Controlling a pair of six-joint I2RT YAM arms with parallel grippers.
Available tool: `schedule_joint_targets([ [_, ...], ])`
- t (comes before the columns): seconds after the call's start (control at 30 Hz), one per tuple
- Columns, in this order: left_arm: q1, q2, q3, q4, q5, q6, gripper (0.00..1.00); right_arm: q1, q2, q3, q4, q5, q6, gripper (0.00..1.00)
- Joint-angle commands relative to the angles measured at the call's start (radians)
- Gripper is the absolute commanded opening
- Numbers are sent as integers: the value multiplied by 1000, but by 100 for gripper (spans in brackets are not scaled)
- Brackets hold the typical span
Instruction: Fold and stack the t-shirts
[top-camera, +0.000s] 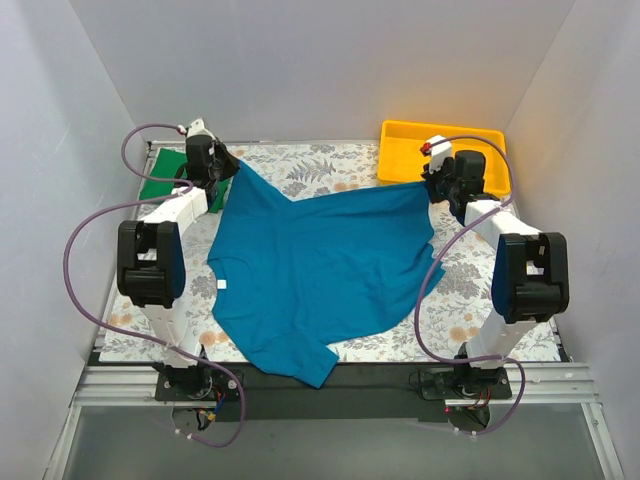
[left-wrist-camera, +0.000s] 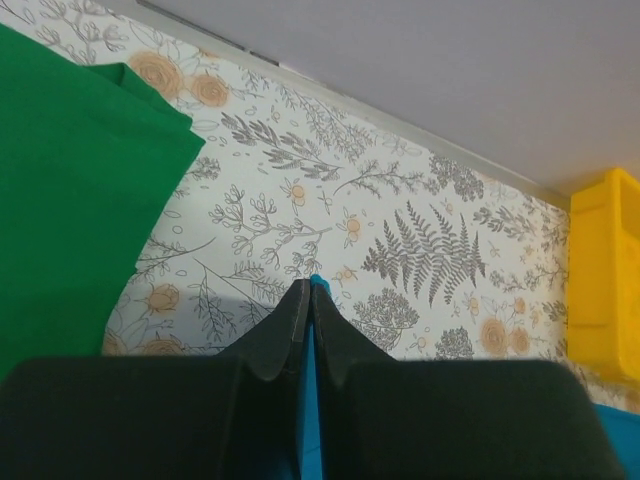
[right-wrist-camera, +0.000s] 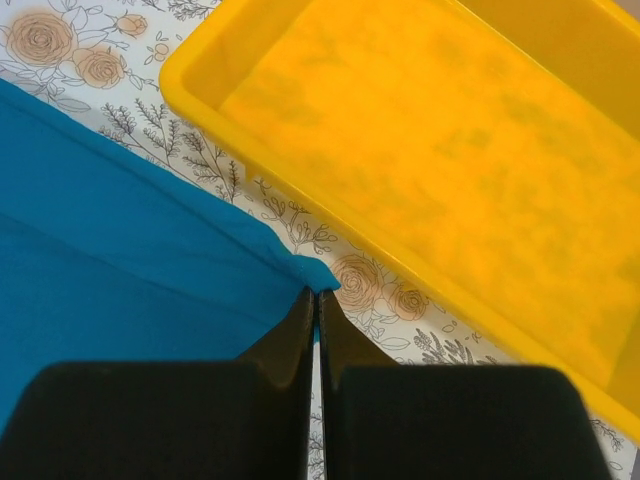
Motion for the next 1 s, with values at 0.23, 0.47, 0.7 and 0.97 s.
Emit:
schedule_joint_targets([
  [0.23,3,28,123,-24,62,12,0,-1,11,114,8,9,19,13],
  [0.47,16,50,230,-134,19,15,36,-4,-50,175,-251,-138,-128,72],
  [0.7,60,-222,55,-147,30,15,69,-86,-240,-55,-742,-270,-562,76],
  [0.97,62,-743,-426,-132,191,-31,71,-168,-285,-259,-822,-217,-548,72],
])
